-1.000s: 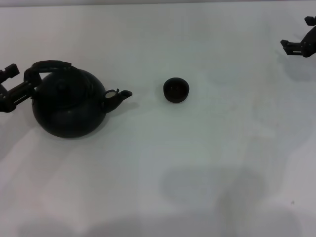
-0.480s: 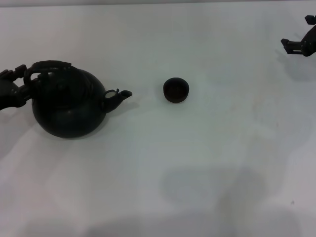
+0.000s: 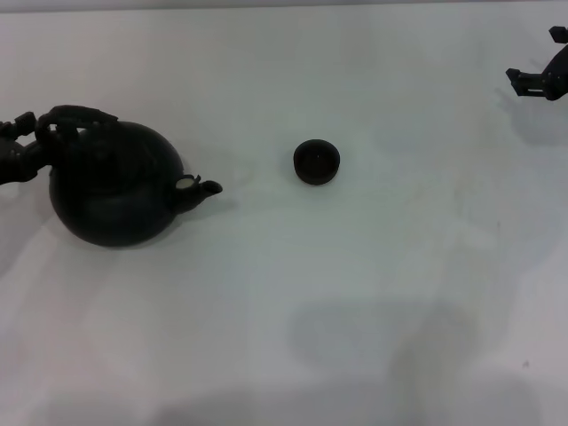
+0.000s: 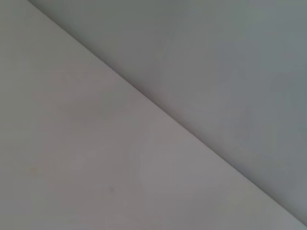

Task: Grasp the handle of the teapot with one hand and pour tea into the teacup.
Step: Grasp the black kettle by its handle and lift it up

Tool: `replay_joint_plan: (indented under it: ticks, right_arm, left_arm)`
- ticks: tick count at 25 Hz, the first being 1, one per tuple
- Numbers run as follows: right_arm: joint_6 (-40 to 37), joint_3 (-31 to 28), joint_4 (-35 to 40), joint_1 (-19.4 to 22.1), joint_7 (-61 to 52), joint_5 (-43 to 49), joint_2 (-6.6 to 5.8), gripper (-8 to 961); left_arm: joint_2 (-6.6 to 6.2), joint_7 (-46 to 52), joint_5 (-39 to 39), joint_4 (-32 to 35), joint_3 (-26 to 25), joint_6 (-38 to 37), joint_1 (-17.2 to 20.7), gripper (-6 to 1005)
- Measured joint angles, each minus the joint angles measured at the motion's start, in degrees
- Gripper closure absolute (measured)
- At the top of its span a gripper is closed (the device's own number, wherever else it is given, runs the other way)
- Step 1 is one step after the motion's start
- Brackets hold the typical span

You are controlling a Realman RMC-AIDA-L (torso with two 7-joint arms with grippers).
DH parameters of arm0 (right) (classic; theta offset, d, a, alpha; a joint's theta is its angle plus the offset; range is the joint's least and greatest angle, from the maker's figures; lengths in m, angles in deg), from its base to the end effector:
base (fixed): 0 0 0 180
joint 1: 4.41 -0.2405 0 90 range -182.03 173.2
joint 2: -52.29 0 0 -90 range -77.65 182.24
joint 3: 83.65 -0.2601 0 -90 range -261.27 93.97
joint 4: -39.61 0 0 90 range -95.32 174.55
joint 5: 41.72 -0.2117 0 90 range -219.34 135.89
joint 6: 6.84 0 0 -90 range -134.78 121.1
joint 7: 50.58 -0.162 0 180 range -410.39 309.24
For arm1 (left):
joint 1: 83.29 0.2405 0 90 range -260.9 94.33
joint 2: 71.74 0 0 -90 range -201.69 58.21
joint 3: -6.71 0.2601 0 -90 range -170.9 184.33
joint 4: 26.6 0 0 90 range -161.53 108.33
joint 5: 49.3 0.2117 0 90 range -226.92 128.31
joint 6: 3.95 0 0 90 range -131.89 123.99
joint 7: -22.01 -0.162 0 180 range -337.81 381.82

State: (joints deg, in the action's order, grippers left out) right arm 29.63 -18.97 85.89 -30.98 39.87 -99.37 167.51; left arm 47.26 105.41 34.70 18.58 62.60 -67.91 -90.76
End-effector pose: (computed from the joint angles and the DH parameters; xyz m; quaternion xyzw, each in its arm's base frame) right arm 0.3372 0.4213 0.0284 -0.8771 0.1832 -0.0676 0.4389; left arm -0.3551 0.3049 0.0218 -0.7987 -0.3896 -0.2730 0.3683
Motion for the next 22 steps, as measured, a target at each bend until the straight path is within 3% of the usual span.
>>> replay_joint_plan:
  ticks: [4, 9, 20, 22]
  right_arm:
    - [-0.05, 0.01, -0.2, -0.11, 0.0, 0.06, 0.0, 84]
    - [-0.23, 0.01, -0.41, 0.02, 0.0, 0.08, 0.0, 84]
    - [-1.05, 0.0, -1.94, -0.03, 0.0, 0.08, 0.0, 85]
    - [-1.06, 0.0, -1.95, -0.03, 0.0, 0.06, 0.0, 85]
  left_arm:
    - [0.0, -0.09, -0.19, 0.08, 0.11, 0.5, 0.0, 274]
    - [0.01, -0.38, -0.64, 0.33, 0.07, 0.51, 0.0, 439]
    - [0.1, -0.53, -2.54, 1.95, 0.16, -1.09, 0.53, 573]
    - [0.17, -0.56, -2.55, 1.95, 0.13, -1.1, 0.53, 650]
